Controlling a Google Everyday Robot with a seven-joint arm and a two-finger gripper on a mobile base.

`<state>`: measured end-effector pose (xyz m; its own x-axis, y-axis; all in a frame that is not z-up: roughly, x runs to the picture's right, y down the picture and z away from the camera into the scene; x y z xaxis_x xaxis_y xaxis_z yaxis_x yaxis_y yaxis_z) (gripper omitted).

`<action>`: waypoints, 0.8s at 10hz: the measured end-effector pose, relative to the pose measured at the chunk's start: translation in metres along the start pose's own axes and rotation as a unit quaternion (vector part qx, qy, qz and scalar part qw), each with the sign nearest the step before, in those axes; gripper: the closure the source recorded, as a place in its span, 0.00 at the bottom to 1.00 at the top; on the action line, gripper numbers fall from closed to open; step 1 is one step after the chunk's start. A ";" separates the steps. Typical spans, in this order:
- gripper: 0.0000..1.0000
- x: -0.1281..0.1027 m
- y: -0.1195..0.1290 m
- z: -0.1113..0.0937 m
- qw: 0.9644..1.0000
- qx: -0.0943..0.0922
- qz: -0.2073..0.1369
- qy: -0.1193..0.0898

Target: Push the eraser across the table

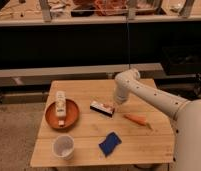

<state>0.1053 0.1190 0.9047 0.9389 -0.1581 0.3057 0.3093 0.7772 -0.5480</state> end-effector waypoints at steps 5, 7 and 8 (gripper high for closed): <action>0.98 -0.016 -0.003 0.008 1.000 0.000 -0.019 -0.007; 0.98 -0.025 -0.001 0.011 0.999 0.000 -0.032 -0.010; 0.98 -0.029 0.002 0.012 0.999 -0.001 -0.038 -0.011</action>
<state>0.0773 0.1321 0.9042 0.9092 -0.2023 0.3638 0.3795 0.7622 -0.5245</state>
